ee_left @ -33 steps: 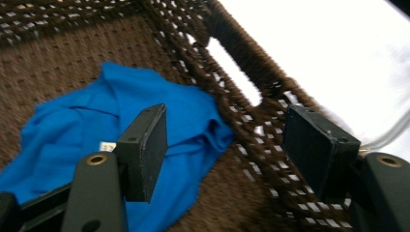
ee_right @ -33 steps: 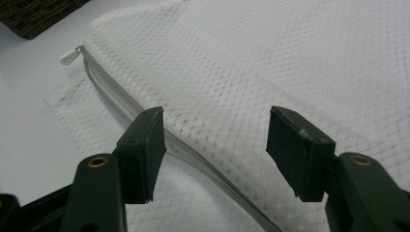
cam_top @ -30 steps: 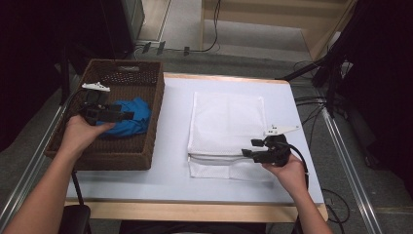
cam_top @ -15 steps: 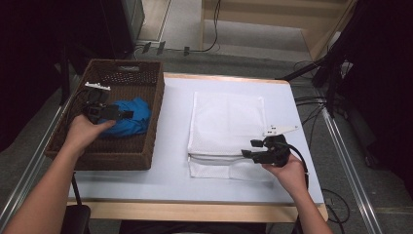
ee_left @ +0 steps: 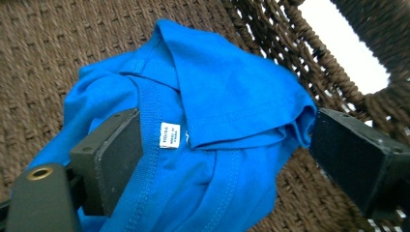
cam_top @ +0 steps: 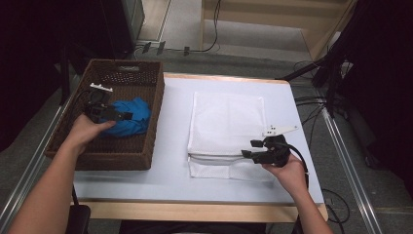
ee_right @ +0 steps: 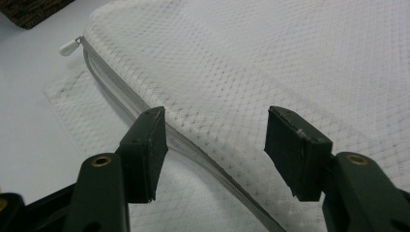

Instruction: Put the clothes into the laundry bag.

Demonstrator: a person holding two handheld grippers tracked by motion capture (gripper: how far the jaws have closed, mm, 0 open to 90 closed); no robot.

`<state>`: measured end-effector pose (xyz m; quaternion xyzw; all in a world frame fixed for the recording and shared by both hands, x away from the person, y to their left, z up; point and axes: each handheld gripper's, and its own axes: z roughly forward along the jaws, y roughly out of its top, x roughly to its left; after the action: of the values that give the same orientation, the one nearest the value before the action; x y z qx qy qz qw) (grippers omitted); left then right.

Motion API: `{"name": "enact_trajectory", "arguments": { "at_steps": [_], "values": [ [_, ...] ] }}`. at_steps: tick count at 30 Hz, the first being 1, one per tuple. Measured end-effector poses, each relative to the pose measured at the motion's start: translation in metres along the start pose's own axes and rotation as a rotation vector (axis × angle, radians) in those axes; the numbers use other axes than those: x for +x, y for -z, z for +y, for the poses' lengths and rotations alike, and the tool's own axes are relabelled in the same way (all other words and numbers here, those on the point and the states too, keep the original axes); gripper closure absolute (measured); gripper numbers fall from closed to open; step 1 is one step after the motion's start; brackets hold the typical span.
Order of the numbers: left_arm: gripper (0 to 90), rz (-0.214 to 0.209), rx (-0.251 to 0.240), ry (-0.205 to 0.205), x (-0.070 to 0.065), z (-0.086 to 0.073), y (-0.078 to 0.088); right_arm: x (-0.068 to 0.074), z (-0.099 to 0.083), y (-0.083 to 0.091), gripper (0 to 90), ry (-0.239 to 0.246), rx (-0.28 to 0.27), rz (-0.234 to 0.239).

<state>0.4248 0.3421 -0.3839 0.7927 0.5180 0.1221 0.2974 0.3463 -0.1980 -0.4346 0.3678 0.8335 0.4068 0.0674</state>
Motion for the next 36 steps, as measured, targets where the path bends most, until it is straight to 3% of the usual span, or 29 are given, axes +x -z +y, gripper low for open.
{"name": "enact_trajectory", "arguments": {
  "at_steps": [2,6,10,12,19,26,28,31,36],
  "values": [
    [12.2,0.009,-0.017,-0.018,-0.003,-0.001,0.000,0.001,0.000,0.000,41.6,0.006,0.001,0.001],
    [13.7,-0.043,-0.017,0.032,0.001,-0.002,-0.003,0.001,0.000,-0.001,41.6,0.006,0.005,0.000],
    [10.2,-0.013,0.008,0.053,0.005,-0.001,-0.009,0.001,0.000,0.000,41.6,0.012,0.002,-0.003],
    [8.8,-0.019,0.037,0.074,0.007,-0.001,-0.014,0.002,0.000,-0.001,41.5,0.012,0.008,-0.003],
    [3.5,0.017,0.097,0.062,0.006,-0.002,-0.027,0.003,0.000,-0.001,41.4,0.034,0.018,-0.014],
    [1.5,0.040,0.149,0.042,0.005,-0.005,-0.036,0.003,0.000,-0.001,41.4,0.036,0.016,-0.014],
    [1.1,0.067,0.156,0.026,0.004,-0.006,-0.041,0.004,0.000,-0.001,41.5,0.033,0.020,-0.012],
    [0.4,0.147,0.154,-0.014,0.001,-0.010,-0.049,0.004,-0.001,-0.001,41.6,0.034,0.023,-0.014],
    [0.0,0.199,0.165,-0.085,-0.003,-0.016,-0.057,0.004,-0.001,-0.001,41.7,0.032,0.024,-0.017]
  ]
}}
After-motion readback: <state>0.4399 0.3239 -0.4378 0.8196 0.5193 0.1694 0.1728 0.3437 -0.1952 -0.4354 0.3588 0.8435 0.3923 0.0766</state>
